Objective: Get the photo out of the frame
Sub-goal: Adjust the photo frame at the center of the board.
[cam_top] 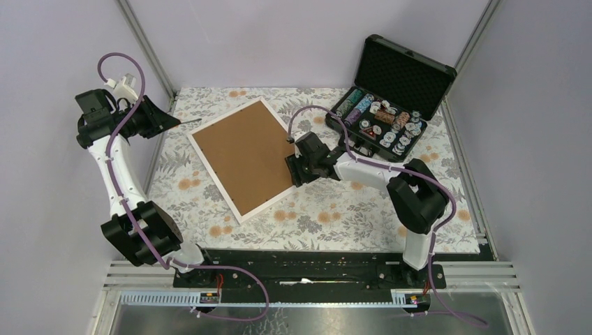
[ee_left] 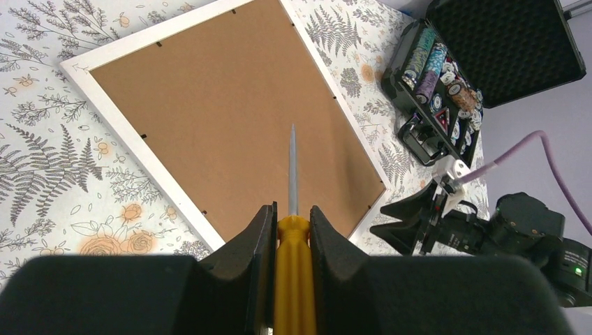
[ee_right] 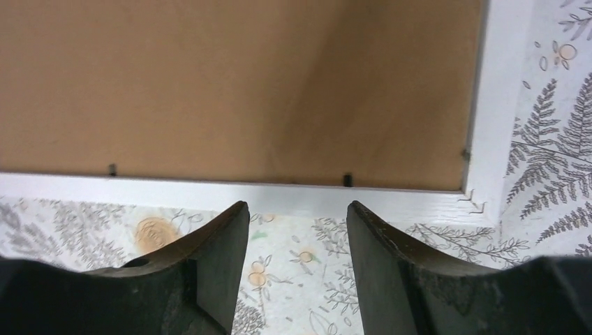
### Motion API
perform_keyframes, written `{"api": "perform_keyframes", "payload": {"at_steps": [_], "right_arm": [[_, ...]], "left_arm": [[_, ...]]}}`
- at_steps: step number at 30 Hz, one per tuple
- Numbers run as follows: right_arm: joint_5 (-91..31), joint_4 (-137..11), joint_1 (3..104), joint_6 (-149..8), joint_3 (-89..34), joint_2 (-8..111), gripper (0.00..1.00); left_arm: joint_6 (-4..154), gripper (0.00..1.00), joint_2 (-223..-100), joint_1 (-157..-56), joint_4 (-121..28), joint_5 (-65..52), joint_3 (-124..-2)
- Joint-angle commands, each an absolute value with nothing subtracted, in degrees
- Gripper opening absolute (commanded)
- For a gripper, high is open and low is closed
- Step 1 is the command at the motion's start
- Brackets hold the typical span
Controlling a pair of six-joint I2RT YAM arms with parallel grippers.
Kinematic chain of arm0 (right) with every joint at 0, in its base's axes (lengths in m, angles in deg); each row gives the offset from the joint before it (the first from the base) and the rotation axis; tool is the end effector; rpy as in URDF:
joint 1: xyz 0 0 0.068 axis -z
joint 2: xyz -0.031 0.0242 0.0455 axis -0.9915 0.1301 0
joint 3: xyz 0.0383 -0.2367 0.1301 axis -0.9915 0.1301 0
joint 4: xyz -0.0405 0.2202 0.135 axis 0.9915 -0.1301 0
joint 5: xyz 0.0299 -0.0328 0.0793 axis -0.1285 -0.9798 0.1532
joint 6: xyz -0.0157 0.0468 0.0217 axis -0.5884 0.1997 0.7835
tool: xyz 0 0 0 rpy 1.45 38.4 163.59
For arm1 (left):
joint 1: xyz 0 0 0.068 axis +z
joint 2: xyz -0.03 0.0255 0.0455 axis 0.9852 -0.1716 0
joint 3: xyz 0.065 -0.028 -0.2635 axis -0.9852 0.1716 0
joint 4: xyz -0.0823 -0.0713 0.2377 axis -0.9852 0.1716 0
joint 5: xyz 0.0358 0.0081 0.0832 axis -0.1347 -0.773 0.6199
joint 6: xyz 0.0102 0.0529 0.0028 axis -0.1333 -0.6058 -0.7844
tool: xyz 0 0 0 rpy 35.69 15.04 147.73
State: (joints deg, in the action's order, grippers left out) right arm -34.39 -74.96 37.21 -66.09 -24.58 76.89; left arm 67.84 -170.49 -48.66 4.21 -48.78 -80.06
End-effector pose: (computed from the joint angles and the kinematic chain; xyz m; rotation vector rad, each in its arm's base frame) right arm 0.2852 0.2911 0.2017 -0.7364 2.3273 0.5271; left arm 0.2717 0.1342 0.3927 -0.2358 2.0884 -0.7327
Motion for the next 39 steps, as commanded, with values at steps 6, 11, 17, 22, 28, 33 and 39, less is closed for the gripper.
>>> {"api": "perform_keyframes", "payload": {"at_steps": [6,11,17,22,28,33,39], "right_arm": [[-39.35,-74.82,42.23,-65.29,-27.4,83.4,0.57],[-38.99,-74.94,45.03,-67.93,-33.1,90.1,0.57],[-40.08,-74.93,47.58,-72.02,-43.2,97.85,0.56],[-39.14,-75.33,47.88,-76.2,-55.58,105.2,0.57],[-38.44,-78.66,47.96,-82.67,-76.47,116.02,0.6],[-33.82,-79.02,44.85,-84.7,-81.84,115.24,0.73],[-29.35,-78.35,36.41,-82.13,-80.14,109.11,0.94]], "left_arm": [[67.42,0.0,-168.91,-48.7,1.09,-50.08,-79.96],[67.6,0.0,-169.51,-48.69,0.45,-50.11,-79.5],[67.38,0.0,-169.77,-48.68,-0.19,-49.8,-78.56],[67.19,0.0,-170.21,-48.67,-0.72,-49.73,-77.96],[66.8,0.0,-170.18,-48.67,-0.71,-49.69,-77.63],[66.51,0.0,-169.29,-48.68,-0.75,-49.46,-77.66],[67.23,0.0,-169.47,-48.66,-0.79,-49.63,-78.38]]}}
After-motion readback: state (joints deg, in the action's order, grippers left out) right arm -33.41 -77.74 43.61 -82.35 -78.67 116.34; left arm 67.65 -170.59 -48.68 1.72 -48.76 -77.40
